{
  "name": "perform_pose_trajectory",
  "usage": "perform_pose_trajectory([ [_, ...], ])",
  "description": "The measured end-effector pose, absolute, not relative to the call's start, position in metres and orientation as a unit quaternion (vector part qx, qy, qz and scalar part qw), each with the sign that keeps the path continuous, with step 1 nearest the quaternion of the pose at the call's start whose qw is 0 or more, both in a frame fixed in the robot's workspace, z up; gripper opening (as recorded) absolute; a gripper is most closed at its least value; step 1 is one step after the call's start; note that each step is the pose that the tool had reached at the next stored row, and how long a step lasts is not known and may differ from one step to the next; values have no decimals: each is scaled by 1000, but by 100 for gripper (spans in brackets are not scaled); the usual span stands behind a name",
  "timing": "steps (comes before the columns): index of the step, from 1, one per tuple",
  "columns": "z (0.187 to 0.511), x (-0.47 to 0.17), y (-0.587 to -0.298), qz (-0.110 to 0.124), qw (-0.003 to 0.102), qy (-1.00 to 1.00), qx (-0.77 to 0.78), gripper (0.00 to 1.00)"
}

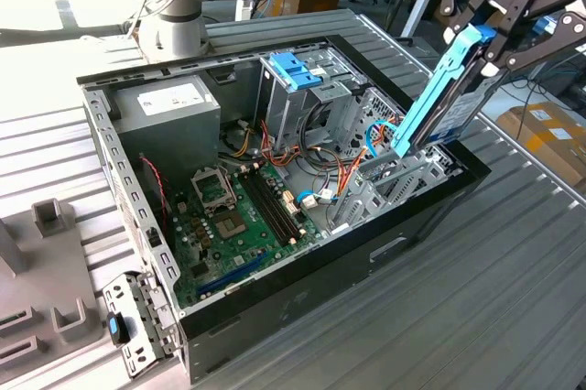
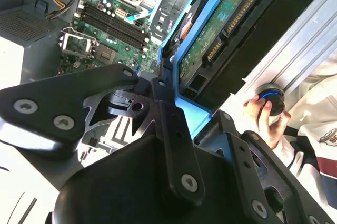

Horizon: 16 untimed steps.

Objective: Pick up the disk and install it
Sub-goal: 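Insert the disk into the insertion slot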

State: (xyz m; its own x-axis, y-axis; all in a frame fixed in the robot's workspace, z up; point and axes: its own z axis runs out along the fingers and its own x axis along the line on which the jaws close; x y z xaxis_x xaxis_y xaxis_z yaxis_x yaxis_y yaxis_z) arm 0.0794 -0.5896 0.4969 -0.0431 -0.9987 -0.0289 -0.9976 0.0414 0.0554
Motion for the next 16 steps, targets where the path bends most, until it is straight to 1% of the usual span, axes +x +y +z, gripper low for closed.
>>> perform_pose_trajectory([
  [16,493,79,-590,-30,9,-722,692,37],
])
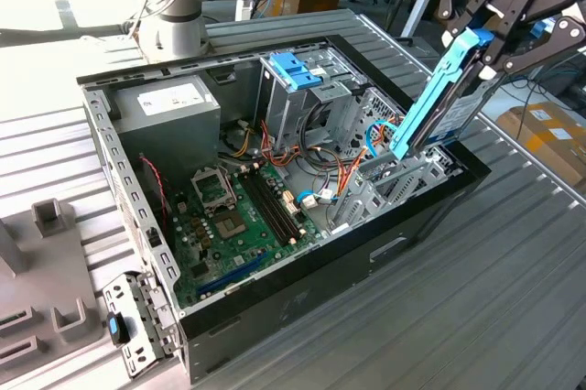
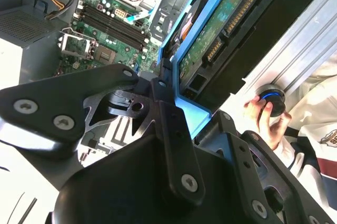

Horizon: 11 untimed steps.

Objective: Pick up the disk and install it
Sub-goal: 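Insert the disk into the insertion slot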

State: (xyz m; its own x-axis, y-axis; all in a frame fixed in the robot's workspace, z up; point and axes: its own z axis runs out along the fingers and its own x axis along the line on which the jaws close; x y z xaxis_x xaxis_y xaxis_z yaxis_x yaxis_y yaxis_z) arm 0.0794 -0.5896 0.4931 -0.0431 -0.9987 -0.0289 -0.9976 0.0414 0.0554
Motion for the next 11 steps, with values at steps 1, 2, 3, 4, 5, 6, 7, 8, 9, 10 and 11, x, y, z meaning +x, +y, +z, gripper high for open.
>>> perform_pose_trajectory([
  [1,493,79,-590,-30,9,-722,692,37],
  [2,493,79,-590,-30,9,-722,692,37],
  [3,493,79,-590,-30,9,-722,692,37],
  [4,492,79,-590,-30,9,-722,692,37],
  [5,492,79,-590,-30,9,-722,692,37],
  [6,492,79,-590,-30,9,-722,692,37],
  [7,492,79,-590,-30,9,-722,692,37],
  [8,492,79,-590,-30,9,-722,692,37],
  [9,492,79,-590,-30,9,-722,692,37],
  [10,491,79,-590,-30,9,-722,692,37],
  [11,491,79,-590,-30,9,-722,692,37],
])
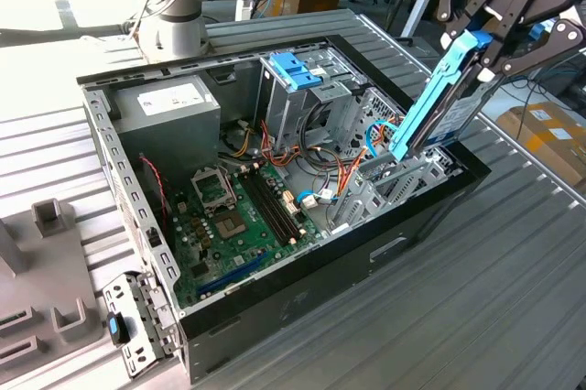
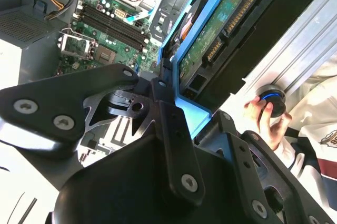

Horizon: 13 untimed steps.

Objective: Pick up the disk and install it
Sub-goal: 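Insert the disk into the insertion slot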

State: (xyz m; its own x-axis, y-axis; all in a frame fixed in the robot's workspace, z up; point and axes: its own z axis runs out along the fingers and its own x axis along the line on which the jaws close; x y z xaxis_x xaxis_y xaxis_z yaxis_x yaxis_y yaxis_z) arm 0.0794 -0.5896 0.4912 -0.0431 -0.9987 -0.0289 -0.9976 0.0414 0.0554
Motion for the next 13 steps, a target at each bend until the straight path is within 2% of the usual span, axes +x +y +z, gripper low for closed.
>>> perform_pose_trajectory([
  [13,489,79,-590,-30,9,-722,692,37],
])
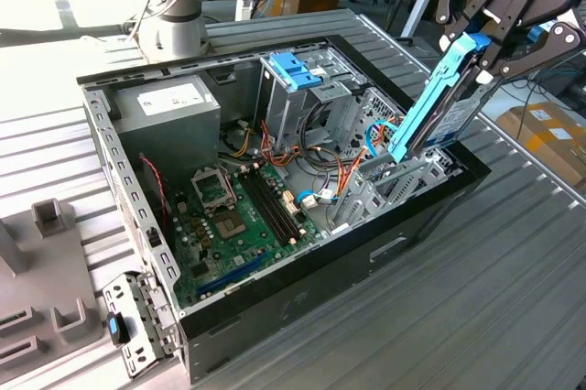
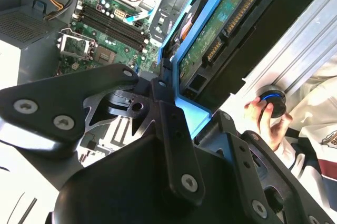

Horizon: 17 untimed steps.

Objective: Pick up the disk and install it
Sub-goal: 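Insert the disk into the insertion slot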

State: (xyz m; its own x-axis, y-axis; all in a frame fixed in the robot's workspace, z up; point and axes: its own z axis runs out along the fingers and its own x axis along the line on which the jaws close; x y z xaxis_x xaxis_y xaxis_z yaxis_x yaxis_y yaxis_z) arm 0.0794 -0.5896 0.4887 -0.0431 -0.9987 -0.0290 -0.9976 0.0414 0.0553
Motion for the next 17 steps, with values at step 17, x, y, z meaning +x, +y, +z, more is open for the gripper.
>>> perform_pose_trajectory([
  [17,485,79,-590,-30,9,-722,692,37],
])
